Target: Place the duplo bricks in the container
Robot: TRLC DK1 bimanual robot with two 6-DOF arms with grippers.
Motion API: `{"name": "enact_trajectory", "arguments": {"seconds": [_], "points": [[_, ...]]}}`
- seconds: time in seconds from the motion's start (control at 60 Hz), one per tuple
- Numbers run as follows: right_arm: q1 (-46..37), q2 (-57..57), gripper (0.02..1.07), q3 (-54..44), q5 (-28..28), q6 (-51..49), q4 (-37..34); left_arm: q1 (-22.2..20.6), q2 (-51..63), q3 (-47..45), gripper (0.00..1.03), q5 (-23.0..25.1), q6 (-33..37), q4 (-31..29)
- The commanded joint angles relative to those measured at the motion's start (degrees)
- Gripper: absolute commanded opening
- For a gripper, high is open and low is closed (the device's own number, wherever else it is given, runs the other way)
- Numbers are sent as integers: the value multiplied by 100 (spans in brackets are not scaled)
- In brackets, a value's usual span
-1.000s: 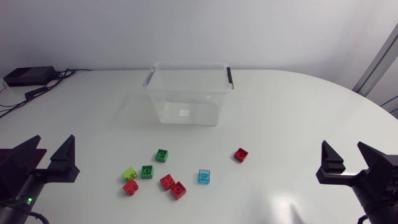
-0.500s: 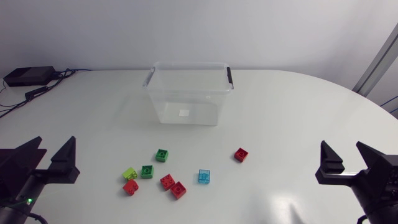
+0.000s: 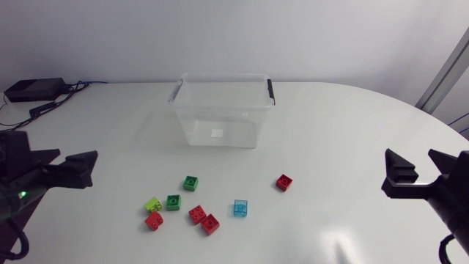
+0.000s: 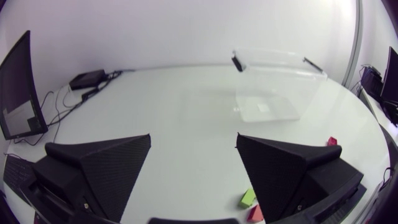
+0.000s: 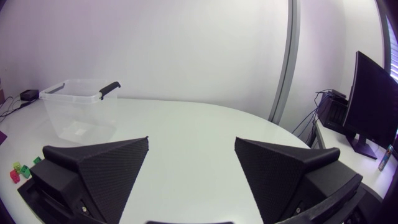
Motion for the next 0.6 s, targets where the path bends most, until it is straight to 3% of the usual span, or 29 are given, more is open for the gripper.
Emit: {"name": "enact_trajectory", "arguments": {"seconds": [0.0, 0.083, 0.15, 0.317, 0.583], "points": [[53, 440, 102, 343, 6, 138, -135, -65, 851, 500, 96, -15, 11, -330], [61, 756, 102, 589, 6, 208, -311, -197, 1501, 843, 96, -24, 64, -593], [61, 1108, 102, 835, 6, 287, -522, -294, 1941, 1098, 96, -7, 785, -787], [44, 2057, 102, 1538, -12, 261, -1304, -452, 2978, 1379, 96, 29, 1075, -1015], [61, 3086, 102, 2171, -495, -152, -2148, -487, 4129, 1441, 93, 732, 2217, -1015]]}}
